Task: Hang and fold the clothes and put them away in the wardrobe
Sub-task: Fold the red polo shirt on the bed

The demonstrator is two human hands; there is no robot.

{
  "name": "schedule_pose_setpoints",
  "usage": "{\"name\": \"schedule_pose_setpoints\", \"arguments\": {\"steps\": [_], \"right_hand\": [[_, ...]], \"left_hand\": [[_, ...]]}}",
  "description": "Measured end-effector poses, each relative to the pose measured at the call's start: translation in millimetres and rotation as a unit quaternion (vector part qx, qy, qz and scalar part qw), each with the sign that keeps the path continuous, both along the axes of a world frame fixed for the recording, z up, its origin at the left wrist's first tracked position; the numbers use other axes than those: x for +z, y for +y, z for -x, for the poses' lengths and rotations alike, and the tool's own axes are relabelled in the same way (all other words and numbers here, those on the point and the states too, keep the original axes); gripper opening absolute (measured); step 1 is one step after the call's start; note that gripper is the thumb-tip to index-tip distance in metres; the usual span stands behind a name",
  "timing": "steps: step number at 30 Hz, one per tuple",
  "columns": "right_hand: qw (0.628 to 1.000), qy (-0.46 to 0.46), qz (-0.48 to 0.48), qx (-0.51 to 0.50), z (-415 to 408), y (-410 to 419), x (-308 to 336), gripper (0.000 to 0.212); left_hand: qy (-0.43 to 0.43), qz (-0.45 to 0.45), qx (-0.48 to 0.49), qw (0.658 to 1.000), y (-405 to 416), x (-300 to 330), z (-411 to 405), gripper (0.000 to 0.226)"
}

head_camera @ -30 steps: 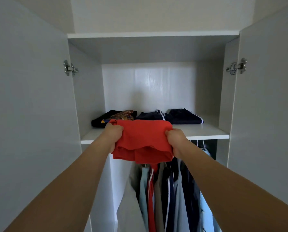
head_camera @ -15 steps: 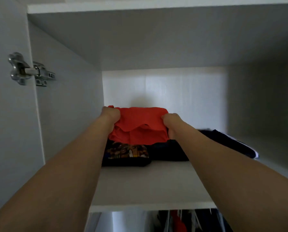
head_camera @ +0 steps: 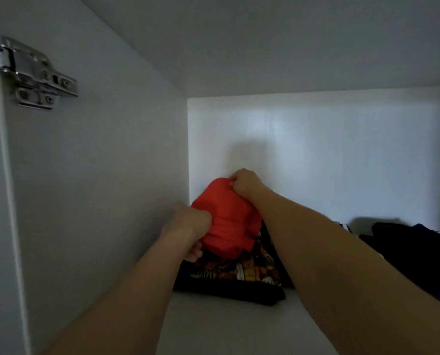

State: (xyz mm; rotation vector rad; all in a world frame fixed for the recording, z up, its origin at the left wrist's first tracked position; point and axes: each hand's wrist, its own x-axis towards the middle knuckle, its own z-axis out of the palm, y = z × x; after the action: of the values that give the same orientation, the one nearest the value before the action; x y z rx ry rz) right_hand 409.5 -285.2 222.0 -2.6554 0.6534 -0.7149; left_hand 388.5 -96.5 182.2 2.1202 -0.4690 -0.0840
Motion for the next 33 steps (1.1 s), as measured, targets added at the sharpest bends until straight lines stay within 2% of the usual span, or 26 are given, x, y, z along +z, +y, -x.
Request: {"name": "schedule_pose_setpoints", "arguments": {"steps": [2,4,7,10,12,15,20,26,30,33], "right_hand": [[0.992,0.121,0.029,0.007,-16.5,0.2,-26.7,0.040],[0.977,0.211,0.020,0.016,-25.4,-0.4,-48.5,0.045],[0.979,0.202,-0.001,0.023,-31.2,-12.6,-66.8,0.048],[0.970,0.235,0.044,0.045,-33.6,-20.2,-79.9,0.048],[0.973,0.220,0.033,0.061,-37.1,-27.6,-93.6,0.040],[0.981,0.186,0.002,0.055,-37.5,-37.4,-103.9,0.039],[0.981,0.183,0.017,0.069,-21.8,-30.0,-99.0,0.047],[0.994,0.084,-0.007,0.062,41.5,0.3,-67.7,0.058],[0.997,0.044,-0.012,0.068,108.6,27.2,-55.8,0.060],[0.997,0.026,-0.011,0.077,158.2,57.7,-48.3,0.056]], "left_hand": [[-0.123,-0.175,0.031,0.976,2.5,-8.1,-13.5,0.051],[-0.170,-0.192,0.042,0.966,-4.0,-6.9,-26.6,0.047],[-0.222,-0.214,-0.008,0.951,-17.2,-14.3,-37.1,0.047],[-0.236,-0.335,-0.022,0.912,-21.1,-41.2,-51.3,0.055],[-0.233,-0.374,-0.046,0.896,-30.0,-56.2,-58.4,0.058],[-0.214,-0.363,-0.062,0.905,-38.6,-62.2,-63.0,0.059],[-0.213,-0.350,-0.045,0.911,-35.1,-73.0,-58.5,0.059],[-0.343,-0.246,-0.013,0.907,-18.9,-38.2,-44.2,0.055],[-0.370,-0.220,0.001,0.903,5.0,-24.6,1.3,0.056],[-0.428,-0.183,0.025,0.885,29.1,-17.2,41.9,0.060]]}}
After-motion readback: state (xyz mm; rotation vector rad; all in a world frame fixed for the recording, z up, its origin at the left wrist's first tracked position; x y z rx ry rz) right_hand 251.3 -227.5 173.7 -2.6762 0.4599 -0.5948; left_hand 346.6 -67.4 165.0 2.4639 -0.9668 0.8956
